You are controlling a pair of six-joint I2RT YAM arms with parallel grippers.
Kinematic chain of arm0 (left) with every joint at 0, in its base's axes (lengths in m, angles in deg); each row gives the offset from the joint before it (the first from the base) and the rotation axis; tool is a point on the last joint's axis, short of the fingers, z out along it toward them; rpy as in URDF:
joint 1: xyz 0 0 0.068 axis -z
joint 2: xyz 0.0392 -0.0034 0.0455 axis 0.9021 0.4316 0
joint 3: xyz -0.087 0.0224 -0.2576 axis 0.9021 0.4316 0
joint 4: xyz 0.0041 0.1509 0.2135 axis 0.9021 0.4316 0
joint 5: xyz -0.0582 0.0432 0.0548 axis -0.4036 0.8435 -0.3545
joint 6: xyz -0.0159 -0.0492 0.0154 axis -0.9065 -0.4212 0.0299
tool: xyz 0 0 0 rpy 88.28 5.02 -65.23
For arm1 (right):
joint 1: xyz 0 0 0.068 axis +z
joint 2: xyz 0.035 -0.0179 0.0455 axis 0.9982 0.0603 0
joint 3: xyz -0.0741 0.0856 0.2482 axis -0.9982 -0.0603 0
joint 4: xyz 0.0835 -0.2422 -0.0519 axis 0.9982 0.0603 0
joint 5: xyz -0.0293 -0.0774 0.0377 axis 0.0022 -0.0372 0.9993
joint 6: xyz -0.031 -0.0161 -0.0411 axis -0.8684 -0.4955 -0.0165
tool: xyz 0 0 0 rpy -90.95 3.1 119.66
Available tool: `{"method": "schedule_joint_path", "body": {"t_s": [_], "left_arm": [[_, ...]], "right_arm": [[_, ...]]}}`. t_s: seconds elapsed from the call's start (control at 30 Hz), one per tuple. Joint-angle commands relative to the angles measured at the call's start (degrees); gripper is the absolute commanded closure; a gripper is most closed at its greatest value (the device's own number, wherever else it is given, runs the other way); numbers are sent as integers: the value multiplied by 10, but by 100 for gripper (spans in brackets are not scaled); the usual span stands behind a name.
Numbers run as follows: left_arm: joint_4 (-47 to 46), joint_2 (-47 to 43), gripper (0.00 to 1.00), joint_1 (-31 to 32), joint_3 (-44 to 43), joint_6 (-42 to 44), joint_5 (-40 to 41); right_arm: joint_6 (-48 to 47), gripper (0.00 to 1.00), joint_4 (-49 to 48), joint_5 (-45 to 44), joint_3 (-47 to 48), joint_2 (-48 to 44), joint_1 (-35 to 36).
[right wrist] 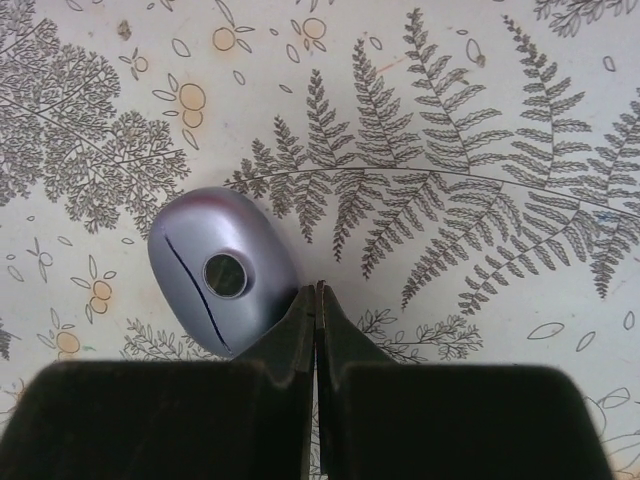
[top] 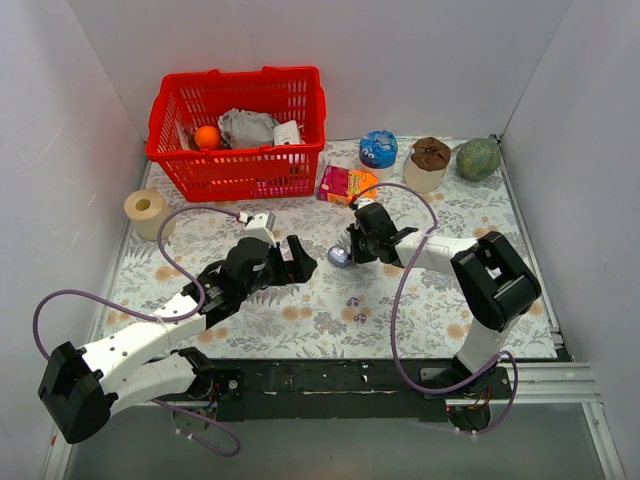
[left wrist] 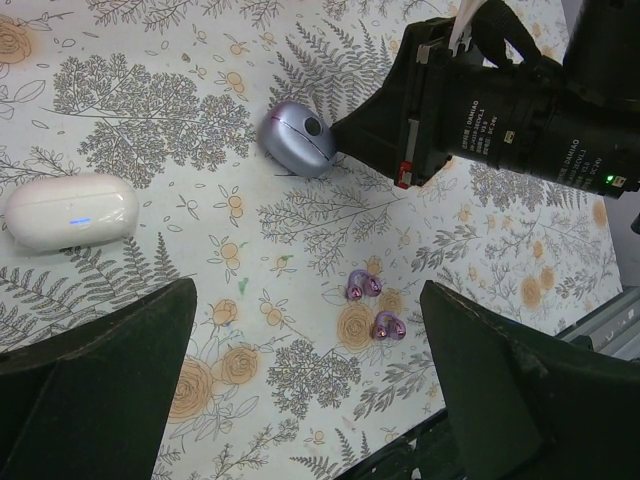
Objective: Insert the wireless bluetooth earbuds into the charging case
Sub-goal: Pick up the charging case at the center of the board.
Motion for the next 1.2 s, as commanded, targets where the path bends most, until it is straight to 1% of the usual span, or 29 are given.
{"method": "schedule_joint_path", "body": {"t_s": [0.0, 0.17, 0.2, 0.37, 0.5, 0.57, 0.63, 0.77, 0.83, 0.9, 0.93, 0.97, 1.03, 1.07, 1.13, 1.17], "left_arm": [[3, -3, 4, 2, 3, 3, 7], [-2, -3, 4, 2, 13, -3, 1], [-3, -3, 4, 2, 14, -4, 0], [-3, -11, 4, 2, 20, -11, -3], [1, -24, 4, 2, 27, -11, 2], [6, -26, 4, 2, 26, -11, 7], [9, -25, 4, 2, 25, -11, 11], [11, -9, 4, 2, 18, -7, 25], [10, 18, 3, 3, -1, 15, 19], [24, 85, 2, 2, -29, 51, 19], [32, 110, 2, 2, -62, 64, 21], [43, 159, 2, 2, -76, 74, 24], [52, 202, 2, 1, -118, 108, 29], [53, 242, 2, 1, -129, 120, 27], [51, 278, 2, -5, -163, 153, 17], [48, 293, 2, -7, -175, 163, 9]], "right_arm": [[-1, 99, -46, 43, 1, -7, 6], [2, 99, -56, 47, -4, -15, 33], [2, 99, -55, 65, -4, -13, 37], [8, 99, -53, 81, 8, 2, 55], [4, 99, -54, 110, 17, 11, 68], [9, 99, -62, 94, 9, -4, 69], [14, 99, -68, 37, -14, -46, 65], [14, 99, -46, -29, -21, -104, 47], [11, 99, -17, -39, -24, -120, 44], [11, 99, -4, -39, -34, -152, 43], [11, 96, 2, -38, -52, -166, 44], [14, 91, 2, -36, -61, -201, 44], [15, 80, 41, -43, -78, -239, 44], [15, 79, 52, -47, -93, -277, 44], [12, 78, 84, -58, -104, -315, 44], [9, 78, 92, -53, -114, -353, 43]]}}
